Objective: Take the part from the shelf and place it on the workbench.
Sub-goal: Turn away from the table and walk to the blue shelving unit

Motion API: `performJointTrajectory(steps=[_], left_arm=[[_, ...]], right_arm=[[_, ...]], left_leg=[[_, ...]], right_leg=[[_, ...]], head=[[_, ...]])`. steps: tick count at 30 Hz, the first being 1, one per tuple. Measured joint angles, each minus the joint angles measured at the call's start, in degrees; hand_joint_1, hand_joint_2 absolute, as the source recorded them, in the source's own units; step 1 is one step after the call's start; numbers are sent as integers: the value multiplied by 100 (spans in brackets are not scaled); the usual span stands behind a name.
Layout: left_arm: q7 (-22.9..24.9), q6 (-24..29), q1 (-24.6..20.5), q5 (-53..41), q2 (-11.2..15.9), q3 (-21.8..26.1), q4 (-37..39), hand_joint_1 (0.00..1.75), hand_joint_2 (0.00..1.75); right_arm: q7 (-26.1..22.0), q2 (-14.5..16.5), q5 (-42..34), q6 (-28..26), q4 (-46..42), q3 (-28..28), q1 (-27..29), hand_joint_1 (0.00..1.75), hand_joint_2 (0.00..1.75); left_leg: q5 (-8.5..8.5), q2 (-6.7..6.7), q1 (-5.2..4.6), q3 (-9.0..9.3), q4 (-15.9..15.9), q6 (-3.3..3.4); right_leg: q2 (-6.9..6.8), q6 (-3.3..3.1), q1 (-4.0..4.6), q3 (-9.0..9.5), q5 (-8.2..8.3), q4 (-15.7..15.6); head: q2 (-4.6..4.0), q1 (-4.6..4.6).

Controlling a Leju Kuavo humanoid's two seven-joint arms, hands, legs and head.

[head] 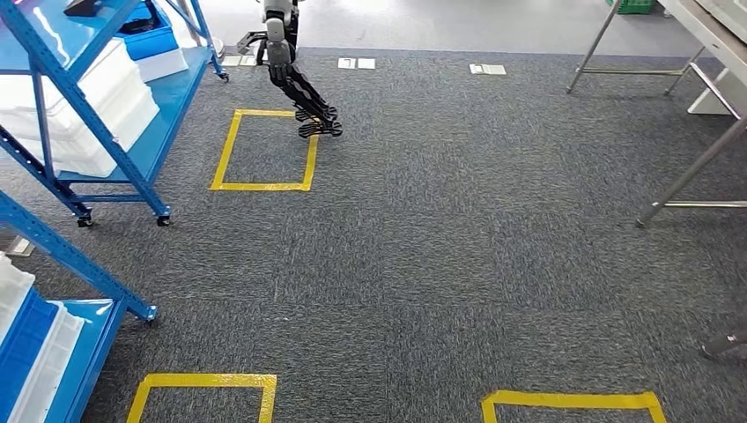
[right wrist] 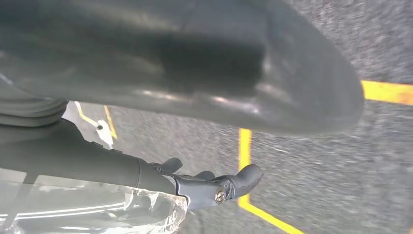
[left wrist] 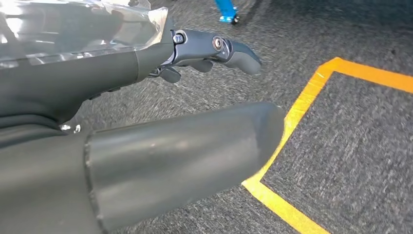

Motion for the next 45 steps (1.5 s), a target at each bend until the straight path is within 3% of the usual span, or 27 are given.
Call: performJointTrajectory(steps=[2,4,5,7,9,11,12,14,15,17,18,20,22,24,26,27,28,30,31,33,35,37,39,41,42,43,45], left_arm=[[-6,1,-1,-7,-3,-1,0,0,0],[-14,5,9,-10,-1,0,0,0,0],[-20,8,16,-11,4,0,0,0,0],[-33,13,15,-15,11,-1,0,0,0],[-46,14,1,-19,10,-1,0,0,0],[-53,16,2,-20,9,-1,0,0,0],[-55,17,8,-19,9,0,0,0,0],[-60,24,15,-16,11,2,0,0,0],[-64,29,8,-16,13,2,0,0,0],[-76,50,-11,-14,16,2,0,0,0],[-81,63,-15,-12,17,2,0,0,0],[-95,102,-5,12,22,10,0,0,0],[-108,133,-2,49,24,22,0,0,0],[-121,154,-10,76,23,27,0,0,0],[-133,189,-11,107,23,35,1,0,0],[-137,211,-5,129,20,44,1,0,0],[-140,232,2,146,14,56,2,0,0],[-149,272,10,168,4,90,2,0,0],[-155,291,9,170,3,106,1,0,0],[-166,321,10,174,5,135,1,0,0],[-170,330,27,175,5,156,2,0,0],[-172,332,42,176,4,169,2,0,0],[-171,336,33,174,2,170,2,0,0],[-162,340,26,162,1,170,3,0,0],[-155,340,30,149,1,170,4,0,0],[-150,339,36,131,3,170,4,0,0],[-144,331,39,77,9,170,4,0,0]], right_arm=[[0,0,2,-6,0,-2,-3,0,0],[-1,1,4,-10,0,-5,-13,0,0],[-1,0,8,-12,-1,-6,-21,0,0],[-5,2,23,-15,-1,-9,-21,0,0],[-9,4,40,-20,0,-11,3,0,0],[-9,3,48,-21,0,-14,25,0,0],[-9,1,51,-22,0,-16,27,0,0],[-9,3,64,-22,0,-16,22,0,0],[-9,5,74,-22,0,-17,20,0,0],[-9,8,104,-25,0,-17,18,0,0],[-10,8,120,-26,0,-18,12,0,0],[-14,10,162,-28,-1,-17,-15,0,0],[-22,15,209,-28,0,-15,-27,0,0],[-28,11,250,-28,2,-14,-10,0,0],[-27,-2,280,-28,4,-14,18,0,0],[-26,-10,293,-28,5,-14,28,0,0],[-25,-16,307,-28,6,-14,33,0,0],[-24,-26,343,-28,7,-10,30,0,0],[-24,-24,362,-30,9,-7,26,0,0],[-26,-18,389,-33,13,1,17,0,0],[-24,-19,397,-35,15,7,8,0,0],[-20,-21,401,-35,15,10,4,0,0],[-16,-21,413,-35,15,11,18,0,0],[-4,-26,421,-36,15,10,39,0,0],[6,-29,420,-37,15,9,42,0,0],[16,-31,416,-39,15,9,39,0,0],[29,-24,392,-54,15,7,30,0,0]], left_leg=[[5,-114,-16,-14,5,-64],[33,-208,-11,-44,-12,-140],[23,-176,-4,-67,3,-168],[-172,83,-1,-208,276,-214],[-568,383,13,-528,969,-249],[-788,463,40,-799,1555,-284],[-748,486,54,-799,1580,-297],[-453,602,74,-456,1009,-306],[-318,742,71,-217,603,-300],[-181,920,46,88,85,-251],[-176,930,22,116,25,-219],[-139,800,3,120,-11,-138],[-75,682,17,146,-87,-49],[-32,554,27,136,-121,8],[-19,398,24,113,-116,21],[-17,316,25,111,-112,19],[-16,236,29,113,-105,10],[-27,89,44,106,-67,-35],[-41,22,44,89,-35,-74],[-48,-80,31,39,-1,-154],[-29,-148,44,1,-2,-214],[-139,37,63,-92,166,-249],[-489,352,61,-380,764,-268],[-795,468,62,-727,1472,-277],[-813,486,62,-799,1624,-272],[-725,504,60,-754,1558,-260],[-391,673,40,-349,870,-205]], right_leg=[[139,-49,6,133,151,-373],[43,-145,22,150,183,-391],[-16,-190,7,164,204,-405],[-152,-293,-33,178,242,-445],[-308,-358,-7,170,240,-452],[-476,-371,22,147,229,-451],[-552,-374,29,135,225,-450],[-682,-371,32,138,213,-449],[-739,-357,48,161,200,-443],[-844,-305,87,206,173,-436],[-894,-276,103,225,166,-437],[-960,-211,97,260,151,-435],[-742,-171,73,181,17,-224],[-418,-193,42,-124,-288,415],[-306,-181,25,-458,-508,1071],[-289,-137,13,-508,-487,1151],[-272,-73,-7,-449,-373,1006],[-107,64,-83,-122,-41,278],[-2,74,-97,13,71,-44],[110,-20,-86,130,136,-324],[0,-151,-70,143,159,-326],[-118,-244,-75,149,188,-338],[-259,-324,-40,140,190,-345],[-422,-366,9,124,177,-344],[-499,-373,27,113,173,-344],[-569,-379,40,105,168,-343],[-700,-389,58,124,152,-344]], head=[[0,-7],[0,-12],[0,-14],[0,-31],[0,-48],[0,-48],[0,-49],[0,-49],[0,-51],[0,-40],[0,-34],[0,-28],[0,-21],[0,-10],[0,-6],[0,-5],[0,-5],[0,-5],[0,-3],[0,-6],[0,-16],[0,-31],[0,-48],[0,-55],[0,-55],[0,-56],[0,-56]])
